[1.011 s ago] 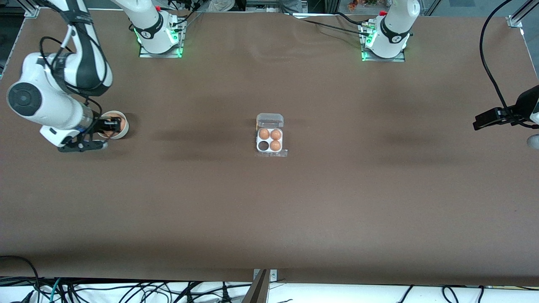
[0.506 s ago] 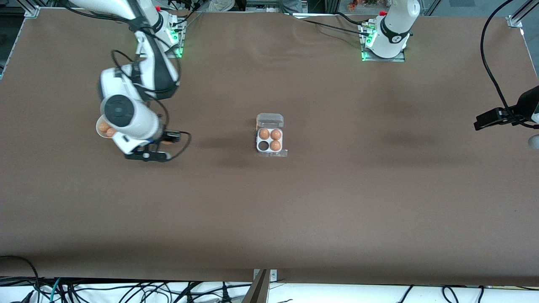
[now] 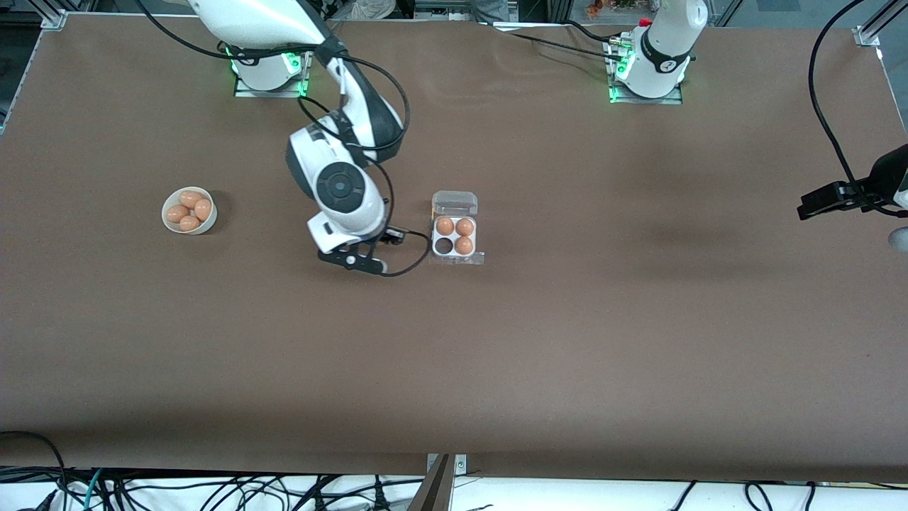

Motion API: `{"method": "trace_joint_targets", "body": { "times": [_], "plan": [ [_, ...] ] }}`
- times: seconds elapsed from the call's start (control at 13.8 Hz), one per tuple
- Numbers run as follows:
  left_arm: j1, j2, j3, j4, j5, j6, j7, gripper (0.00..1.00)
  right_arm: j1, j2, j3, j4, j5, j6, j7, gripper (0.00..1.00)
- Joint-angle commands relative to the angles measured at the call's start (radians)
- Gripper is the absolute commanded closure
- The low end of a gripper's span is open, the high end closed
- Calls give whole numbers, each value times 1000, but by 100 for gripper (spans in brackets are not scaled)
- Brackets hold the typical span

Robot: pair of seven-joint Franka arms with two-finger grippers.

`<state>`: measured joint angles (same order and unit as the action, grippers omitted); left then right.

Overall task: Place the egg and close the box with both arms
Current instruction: 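Carry the egg with the right gripper into the empty box cup, then release the egg and raise the right gripper while the left gripper approaches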

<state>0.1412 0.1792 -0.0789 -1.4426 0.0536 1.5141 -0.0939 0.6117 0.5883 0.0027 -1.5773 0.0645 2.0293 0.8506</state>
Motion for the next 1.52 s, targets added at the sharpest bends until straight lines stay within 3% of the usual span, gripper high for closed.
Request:
{"method": "trace_joint_targets", "body": {
  "times": [0.0, 0.29, 1.01, 1.3, 1.44],
  "plan": [
    [-3, 14, 1, 31, -11, -9, 8, 0, 3, 86, 66, 126, 9, -17, 103, 63],
    [-2, 14, 2, 31, -11, -9, 14, 0, 48, 174, 69, 253, 9, -12, 171, 62],
    [-35, 14, -2, 25, -17, -17, 5, 0, 88, 229, 69, 258, 11, 45, 188, 59],
    [-54, 14, -2, 24, -17, -18, -3, 0, 89, 242, 69, 255, 9, 43, 179, 52],
    [-55, 14, -2, 24, -17, -18, -3, 0, 89, 248, 69, 256, 8, 43, 179, 40]
  ]
}}
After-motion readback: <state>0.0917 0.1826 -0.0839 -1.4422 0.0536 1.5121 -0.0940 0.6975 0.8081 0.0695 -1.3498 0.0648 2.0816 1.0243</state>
